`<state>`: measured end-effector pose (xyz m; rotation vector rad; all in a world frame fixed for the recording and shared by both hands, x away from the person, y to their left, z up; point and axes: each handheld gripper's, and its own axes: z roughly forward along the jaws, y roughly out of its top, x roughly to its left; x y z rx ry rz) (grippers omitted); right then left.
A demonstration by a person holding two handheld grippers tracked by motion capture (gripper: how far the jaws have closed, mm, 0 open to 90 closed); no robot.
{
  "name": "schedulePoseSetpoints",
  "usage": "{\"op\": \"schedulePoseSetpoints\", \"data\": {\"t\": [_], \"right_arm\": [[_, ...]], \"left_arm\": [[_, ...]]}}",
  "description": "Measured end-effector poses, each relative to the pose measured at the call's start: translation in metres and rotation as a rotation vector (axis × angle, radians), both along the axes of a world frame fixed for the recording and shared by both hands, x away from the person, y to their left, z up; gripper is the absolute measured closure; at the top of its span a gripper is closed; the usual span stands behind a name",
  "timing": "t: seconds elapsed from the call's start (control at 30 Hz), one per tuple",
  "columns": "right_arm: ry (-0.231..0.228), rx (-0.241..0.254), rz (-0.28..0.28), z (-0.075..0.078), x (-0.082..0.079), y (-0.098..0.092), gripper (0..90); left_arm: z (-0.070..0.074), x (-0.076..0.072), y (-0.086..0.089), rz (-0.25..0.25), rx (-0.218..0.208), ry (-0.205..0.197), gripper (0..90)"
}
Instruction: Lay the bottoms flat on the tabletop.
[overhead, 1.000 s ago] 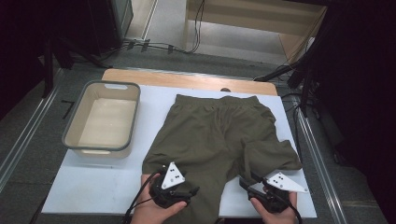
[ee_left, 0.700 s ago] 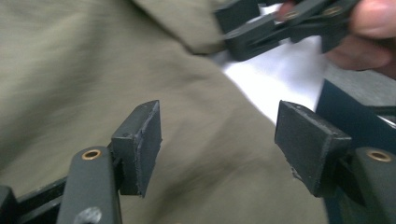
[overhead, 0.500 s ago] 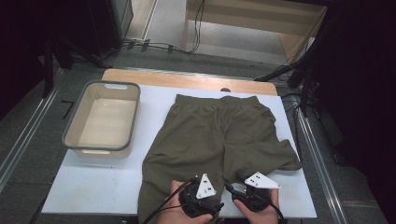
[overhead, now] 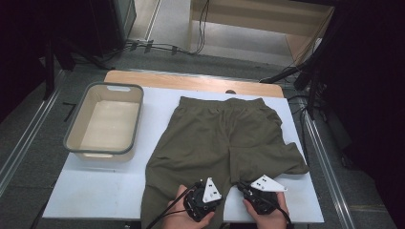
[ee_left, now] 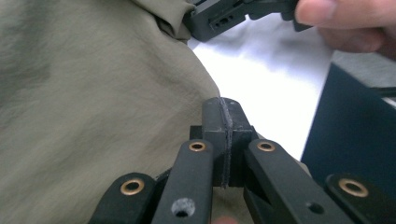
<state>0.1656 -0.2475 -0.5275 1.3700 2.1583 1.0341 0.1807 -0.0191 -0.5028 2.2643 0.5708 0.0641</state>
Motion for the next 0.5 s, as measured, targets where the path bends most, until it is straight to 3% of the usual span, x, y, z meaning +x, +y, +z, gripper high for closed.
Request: {"op": "schedulePoseSetpoints", "data": {"t": [0.13,0.3,0.4,0.5], "right_arm": [[0.004,0.001,-0.003,0.001,0.001,-0.004,86.7],[-0.002,-0.002,-0.025,0.002,0.003,-0.013,87.2],[-0.007,-0.001,-0.051,0.003,0.004,-0.019,87.4],[-0.012,0.030,-0.050,0.004,0.003,-0.022,86.7]], "left_arm": [[0.008,0.009,0.018,0.006,-0.041,0.021,89.0],[0.015,0.023,0.046,0.058,-0.085,0.043,89.0],[0.013,0.030,0.057,0.091,-0.064,0.034,89.0],[0.003,0.036,0.059,0.098,-0.018,0.073,88.7]]}}
